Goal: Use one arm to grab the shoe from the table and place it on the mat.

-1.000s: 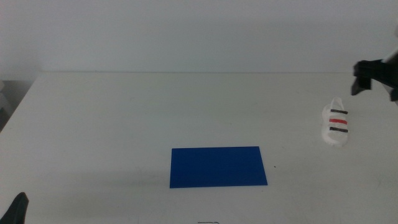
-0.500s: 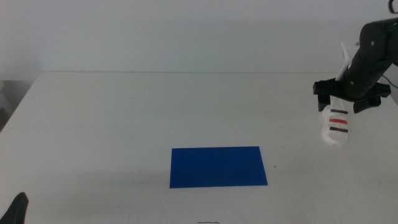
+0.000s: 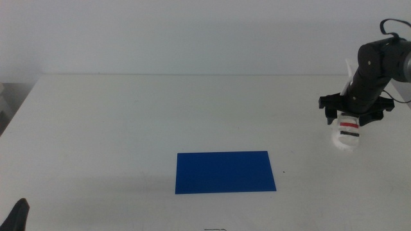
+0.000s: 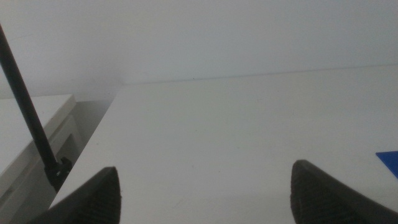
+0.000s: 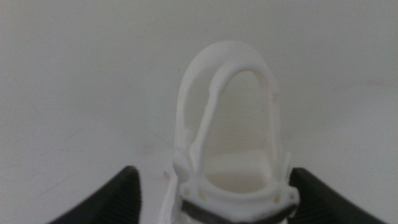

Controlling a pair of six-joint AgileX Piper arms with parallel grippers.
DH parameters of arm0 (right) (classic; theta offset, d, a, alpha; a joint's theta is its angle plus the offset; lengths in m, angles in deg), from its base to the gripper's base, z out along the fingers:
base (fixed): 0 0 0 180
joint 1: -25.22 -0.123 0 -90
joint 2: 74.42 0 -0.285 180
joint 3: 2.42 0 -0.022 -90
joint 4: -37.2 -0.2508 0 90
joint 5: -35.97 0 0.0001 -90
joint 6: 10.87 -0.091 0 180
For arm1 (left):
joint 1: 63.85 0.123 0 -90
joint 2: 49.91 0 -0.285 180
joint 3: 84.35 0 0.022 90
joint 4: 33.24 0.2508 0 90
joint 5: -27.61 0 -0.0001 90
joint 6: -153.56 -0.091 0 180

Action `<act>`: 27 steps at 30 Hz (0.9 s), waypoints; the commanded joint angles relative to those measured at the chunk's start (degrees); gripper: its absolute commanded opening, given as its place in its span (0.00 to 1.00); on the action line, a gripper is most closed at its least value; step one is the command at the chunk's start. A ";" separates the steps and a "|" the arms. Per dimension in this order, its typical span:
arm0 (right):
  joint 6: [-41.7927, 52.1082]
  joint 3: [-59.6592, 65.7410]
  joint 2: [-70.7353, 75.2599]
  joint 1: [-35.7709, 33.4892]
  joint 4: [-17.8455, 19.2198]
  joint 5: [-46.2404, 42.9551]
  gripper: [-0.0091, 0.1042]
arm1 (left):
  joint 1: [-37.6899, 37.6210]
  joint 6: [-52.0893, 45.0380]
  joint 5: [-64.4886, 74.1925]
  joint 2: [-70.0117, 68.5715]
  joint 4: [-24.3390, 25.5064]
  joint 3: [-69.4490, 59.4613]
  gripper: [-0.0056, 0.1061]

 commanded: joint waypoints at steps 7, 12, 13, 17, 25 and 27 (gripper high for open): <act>0.42 -1.87 3.28 0.14 4.03 -1.30 0.06 | -0.12 0.84 -4.77 -1.10 -0.49 0.19 0.89; -2.26 0.32 7.82 -1.85 3.12 2.29 0.07 | -0.12 0.84 -4.77 -1.10 -0.49 0.19 0.89; -3.45 1.85 9.62 -2.91 3.25 2.08 0.07 | -0.12 0.84 -4.77 -1.10 -0.49 0.19 0.89; -9.74 7.43 16.13 -8.94 4.27 1.78 0.07 | -0.12 0.84 -4.77 -1.10 -0.49 0.19 0.89; -18.19 8.74 18.49 -24.47 4.43 2.28 0.07 | -0.12 0.84 -4.77 -1.10 -0.49 0.19 0.89; -20.77 8.74 17.87 -27.87 4.43 2.13 0.07 | -0.12 0.84 -4.77 -1.10 -0.49 0.19 0.89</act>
